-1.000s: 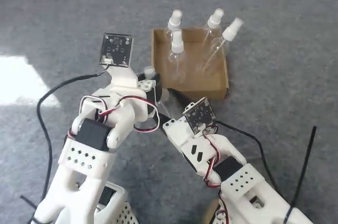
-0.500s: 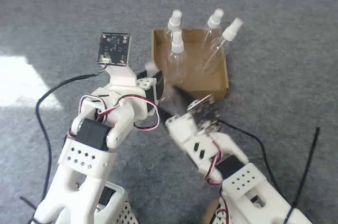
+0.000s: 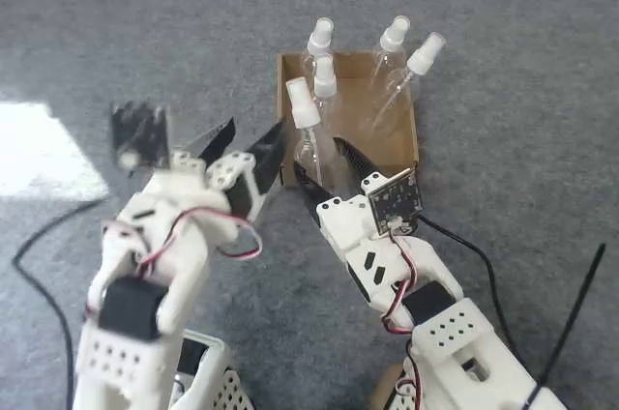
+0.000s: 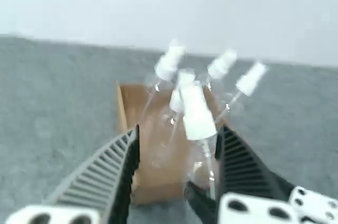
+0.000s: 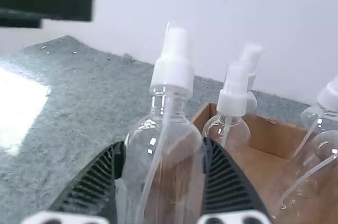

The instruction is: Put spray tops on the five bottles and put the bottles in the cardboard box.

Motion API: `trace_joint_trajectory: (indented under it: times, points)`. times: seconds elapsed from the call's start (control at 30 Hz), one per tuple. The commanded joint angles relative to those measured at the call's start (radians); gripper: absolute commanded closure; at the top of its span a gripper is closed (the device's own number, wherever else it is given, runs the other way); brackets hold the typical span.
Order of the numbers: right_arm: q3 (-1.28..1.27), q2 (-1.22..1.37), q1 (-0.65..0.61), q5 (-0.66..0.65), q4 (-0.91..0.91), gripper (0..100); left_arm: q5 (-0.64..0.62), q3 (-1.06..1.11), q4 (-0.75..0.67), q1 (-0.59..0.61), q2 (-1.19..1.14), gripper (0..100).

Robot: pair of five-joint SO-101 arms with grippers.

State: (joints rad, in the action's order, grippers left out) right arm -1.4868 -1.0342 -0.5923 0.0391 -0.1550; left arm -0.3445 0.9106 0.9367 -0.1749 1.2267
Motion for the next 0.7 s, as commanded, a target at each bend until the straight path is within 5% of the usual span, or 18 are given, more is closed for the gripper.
trace_joint_trajectory:
  times: [0.0,0.2,0.43,0.67]
  points:
    - [0.041,-0.030,0.028,0.011,-0.021,99.3,0.110,0.113,-0.023,0.068,0.164,79]
    - [0.195,-0.021,0.097,0.017,0.183,99.3,0.172,0.203,-0.100,0.057,0.189,79]
    - [0.362,-0.018,0.096,0.011,0.251,99.3,0.311,0.213,0.012,0.021,0.160,78]
    - [0.522,0.143,0.088,0.011,0.297,99.3,0.316,0.259,0.044,0.012,0.160,66]
